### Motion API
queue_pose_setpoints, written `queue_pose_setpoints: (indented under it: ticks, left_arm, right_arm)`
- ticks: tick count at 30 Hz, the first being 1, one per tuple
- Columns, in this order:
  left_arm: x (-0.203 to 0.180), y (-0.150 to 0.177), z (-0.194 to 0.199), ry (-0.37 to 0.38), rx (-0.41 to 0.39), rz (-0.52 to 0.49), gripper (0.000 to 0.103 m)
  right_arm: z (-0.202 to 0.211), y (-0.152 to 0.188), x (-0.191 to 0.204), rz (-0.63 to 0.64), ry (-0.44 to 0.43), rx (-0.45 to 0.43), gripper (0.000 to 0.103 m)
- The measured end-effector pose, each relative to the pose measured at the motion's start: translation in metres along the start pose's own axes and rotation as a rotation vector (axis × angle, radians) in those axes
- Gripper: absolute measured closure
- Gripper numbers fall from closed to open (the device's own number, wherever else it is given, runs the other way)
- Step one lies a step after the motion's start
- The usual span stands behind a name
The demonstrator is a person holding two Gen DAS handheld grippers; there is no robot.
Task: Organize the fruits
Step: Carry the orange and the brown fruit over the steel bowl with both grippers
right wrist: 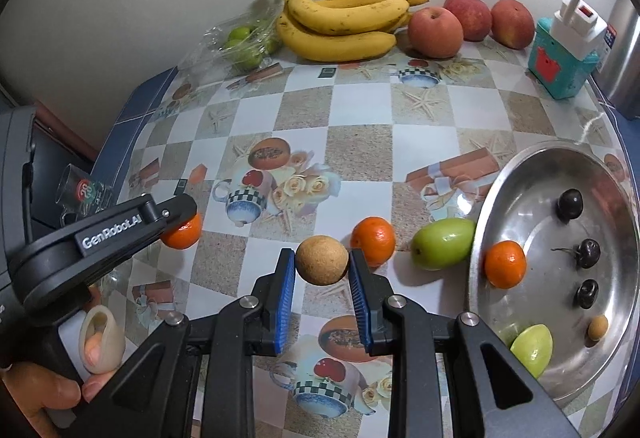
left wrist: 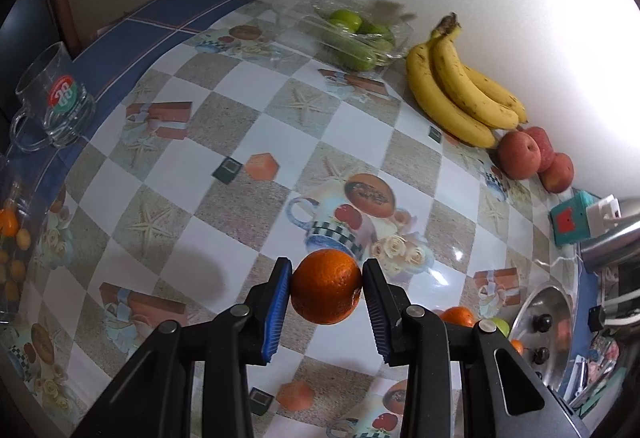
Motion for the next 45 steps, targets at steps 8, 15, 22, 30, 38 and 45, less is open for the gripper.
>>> queue_pose_setpoints:
  ticks: [8,15,22,30,38,45]
  left_arm:
    - [-0.026,0.002,-0.001,0.045,0.008,-0.052,0.064]
    - [-0.051,0.003,0.0,0.061,0.008,-0.105,0.064]
    - [-0.088,0.008,0.0,0.118,0.023,-0.178,0.064]
    - [-0.14,0.018,0.002,0.136,0.027,-0.307,0.064]
    - [-0.197,0.034,0.004,0.175,0.029,-0.445,0.064]
    - [-0.233,0.049,0.0,0.205,0.049,-0.53,0.064]
  right_arm:
    - [0.011,-0.017,-0.046,-0.118,0.046,-0.038,0.075]
    - [0.024,-0.028,-0.086,-0.22,0.067,-0.067,0.075]
    - [0.037,-0.034,-0.127,-0.321,0.107,-0.094,0.075]
    - [0.052,-0.037,-0.166,-0.394,0.17,-0.132,0.075]
    - [0.059,-0.037,-0.193,-0.458,0.17,-0.139,0.075]
    - [0.066,-0.036,-0.208,-0.49,0.172,-0.15,0.075]
Point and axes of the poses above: each gripper's, at about its wrist camera, not at the fingertips, and z roughly against the way its jaws point, x to its left, y to its underside, the point moved 2 cm from there along -z, roughly the way its jaws point, and after that the axes turned 15 degrees about -z, right-handed, at the moved point
